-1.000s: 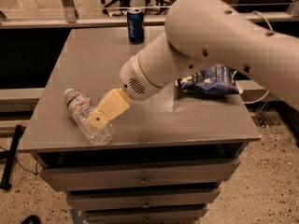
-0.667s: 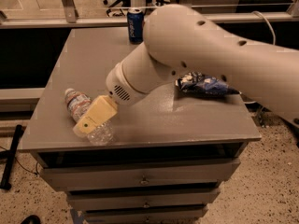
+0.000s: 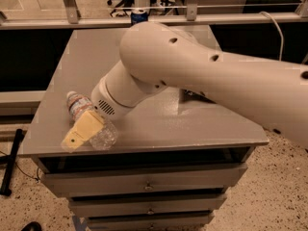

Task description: Move water bottle near pepsi can

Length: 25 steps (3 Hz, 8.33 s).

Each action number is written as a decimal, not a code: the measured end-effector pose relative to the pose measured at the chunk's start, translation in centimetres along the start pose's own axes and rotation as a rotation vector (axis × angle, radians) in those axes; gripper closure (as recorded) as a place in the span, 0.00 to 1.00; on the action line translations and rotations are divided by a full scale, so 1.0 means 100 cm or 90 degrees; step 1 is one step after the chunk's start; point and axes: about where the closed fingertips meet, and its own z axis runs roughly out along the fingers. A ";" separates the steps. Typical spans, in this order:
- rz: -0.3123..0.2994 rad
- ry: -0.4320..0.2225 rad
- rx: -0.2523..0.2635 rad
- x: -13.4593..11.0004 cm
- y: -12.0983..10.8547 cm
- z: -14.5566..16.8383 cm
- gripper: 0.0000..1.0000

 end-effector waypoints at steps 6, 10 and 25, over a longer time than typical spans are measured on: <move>-0.111 0.128 0.153 0.003 -0.068 -0.069 1.00; -0.215 0.135 0.242 -0.021 -0.155 -0.119 1.00; -0.520 0.070 0.150 -0.017 -0.385 -0.055 0.61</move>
Offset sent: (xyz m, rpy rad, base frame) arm -0.0169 0.0208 -0.0230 -0.0372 0.0310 0.0218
